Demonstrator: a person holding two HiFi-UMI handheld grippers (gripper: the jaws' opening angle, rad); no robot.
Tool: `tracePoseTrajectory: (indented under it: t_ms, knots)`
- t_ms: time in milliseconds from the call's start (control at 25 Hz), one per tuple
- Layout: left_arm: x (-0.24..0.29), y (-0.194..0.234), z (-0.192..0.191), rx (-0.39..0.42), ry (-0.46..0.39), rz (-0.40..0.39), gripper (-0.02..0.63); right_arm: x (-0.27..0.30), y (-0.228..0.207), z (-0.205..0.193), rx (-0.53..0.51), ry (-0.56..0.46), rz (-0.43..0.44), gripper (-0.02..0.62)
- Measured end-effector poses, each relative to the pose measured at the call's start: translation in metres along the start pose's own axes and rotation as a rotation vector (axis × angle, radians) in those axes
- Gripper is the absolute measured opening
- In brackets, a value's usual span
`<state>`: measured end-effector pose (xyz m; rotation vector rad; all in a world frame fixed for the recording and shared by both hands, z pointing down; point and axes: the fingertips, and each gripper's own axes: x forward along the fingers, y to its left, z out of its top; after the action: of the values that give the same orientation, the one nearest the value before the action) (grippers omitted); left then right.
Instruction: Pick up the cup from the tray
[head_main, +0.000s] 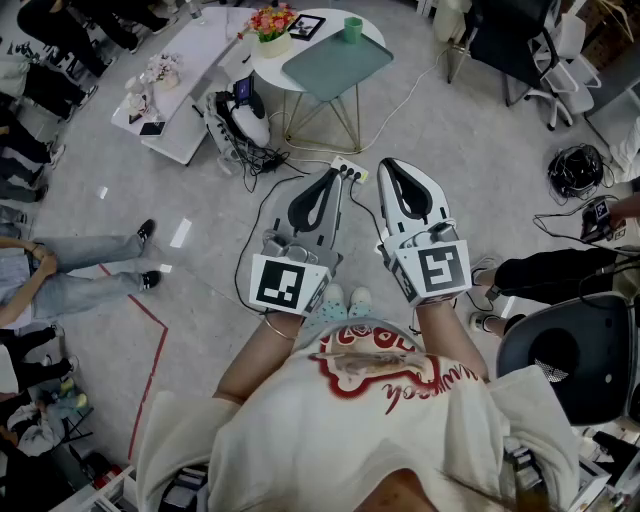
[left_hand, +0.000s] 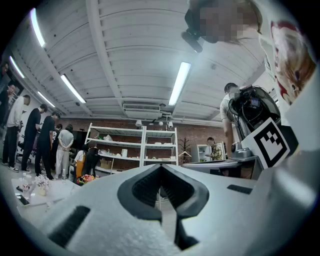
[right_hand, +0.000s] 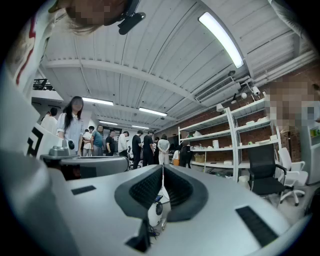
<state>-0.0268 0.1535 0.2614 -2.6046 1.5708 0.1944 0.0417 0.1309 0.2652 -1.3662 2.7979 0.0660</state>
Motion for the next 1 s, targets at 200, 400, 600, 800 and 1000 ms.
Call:
tracePoseTrajectory:
  t_ms: [200,400,600,800,1000]
  knots:
    - [0.003,0.001,-0.0014,-0.002,-0.004,0.0,0.013,0.0013,-0.0011,-0.0026,-0.013,0.01,-0.001,0.029]
    - [0.0053,0.0024,-0.001,-0.004,-0.002,-0.001,0.012,0.0037,-0.0011,-0.0002,-0.011,0.004,0.001,0.028]
    - [0.0056,0.0038,0.0006,-0.003,-0.008,-0.002,0.014,0.0056,0.0004,-0.0012,-0.008,0.007,0.001,0.028]
    - [0.0063,0.0049,0.0041,-0.002,-0.009,0.0,0.012,0.0063,0.0,0.0007,-0.006,0.014,-0.002,0.028]
    - [0.0072,0.0047,0.0022,-0.001,-0.004,0.003,0.013,0.0075,0.0005,0.0021,-0.005,0.002,0.007,0.028]
